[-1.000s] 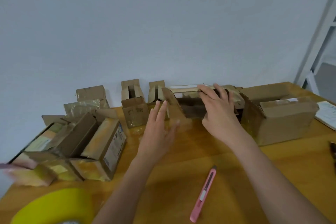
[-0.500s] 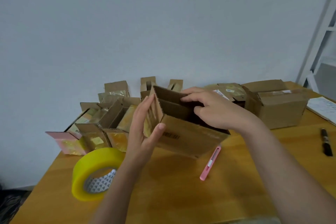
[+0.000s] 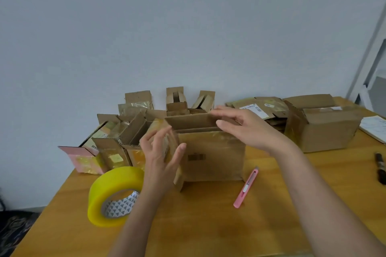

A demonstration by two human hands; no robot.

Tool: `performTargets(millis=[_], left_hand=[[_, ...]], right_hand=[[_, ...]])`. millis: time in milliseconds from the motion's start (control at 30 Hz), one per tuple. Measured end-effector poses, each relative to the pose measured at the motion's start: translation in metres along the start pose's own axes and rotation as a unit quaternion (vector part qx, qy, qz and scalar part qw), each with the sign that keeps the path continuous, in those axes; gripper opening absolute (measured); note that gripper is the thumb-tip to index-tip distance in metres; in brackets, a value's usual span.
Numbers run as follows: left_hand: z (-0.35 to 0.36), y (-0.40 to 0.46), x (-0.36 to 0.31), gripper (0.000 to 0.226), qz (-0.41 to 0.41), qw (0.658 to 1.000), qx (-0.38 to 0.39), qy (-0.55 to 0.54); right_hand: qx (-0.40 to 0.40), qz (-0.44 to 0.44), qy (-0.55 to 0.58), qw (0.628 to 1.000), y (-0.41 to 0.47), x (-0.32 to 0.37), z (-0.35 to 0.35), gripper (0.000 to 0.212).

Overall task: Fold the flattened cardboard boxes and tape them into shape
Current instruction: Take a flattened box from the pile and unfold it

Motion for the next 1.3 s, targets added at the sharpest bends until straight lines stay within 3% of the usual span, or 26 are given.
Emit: performTargets(millis=[133,233,300,600,700,767,900,1067,1167,1300], left_hand=[[0.016,-0.005,0.01,0.047,-0.023,0.999,0.029,0.022],[0.028,-0.005,0.013,0.072,-0.006,1.0,0.019,-0.006],[0.034,0.001,0.009,0.077,-0.024,0.999,0.024,-0.023],[0.035,0.01,0.015,0.059,-0.054,0.994,0.02,-0.091],[0.035,0.004,0.017,0.055,-0.058,0.992,0.03,-0.111],[0.037,0.0,0.018,0.041,-0.076,0.987,0.03,-0.138],[0.046,-0.012,0.023,0.035,-0.119,0.979,0.026,-0.163],[0.048,-0.02,0.023,0.029,-0.164,0.975,-0.023,-0.146],[0.047,-0.019,0.024,0.052,-0.178,0.975,-0.059,-0.121],[0.051,-0.012,0.023,0.069,-0.177,0.978,-0.02,-0.105]], right_hand=[[0.015,-0.005,0.197,0.98,-0.019,-0.03,0.004,0.072],[-0.045,0.003,0.182,0.982,-0.017,-0.051,0.014,0.094],[-0.062,0.016,0.167,0.984,-0.015,-0.059,0.022,0.099],[-0.039,0.009,0.136,0.99,0.0,-0.071,0.039,0.075],[-0.019,0.008,0.122,0.992,0.005,-0.077,0.043,0.076],[-0.019,0.012,0.128,0.991,0.007,-0.083,0.046,0.076],[-0.055,0.038,0.17,0.983,0.012,-0.101,0.049,0.048],[-0.122,0.047,0.178,0.975,0.015,-0.113,0.049,0.043],[-0.143,0.051,0.185,0.971,0.016,-0.116,0.05,0.033],[-0.134,0.056,0.205,0.968,0.021,-0.112,0.05,0.055]])
Point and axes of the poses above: each hand's wrist, its own y-axis towards the middle knuckle, its own z-axis out of the palm, x = y × z, the point moved 6 cm from there along y, towards the middle knuckle, and after that the axes turned 11 degrees about z, right-handed, at the moved point
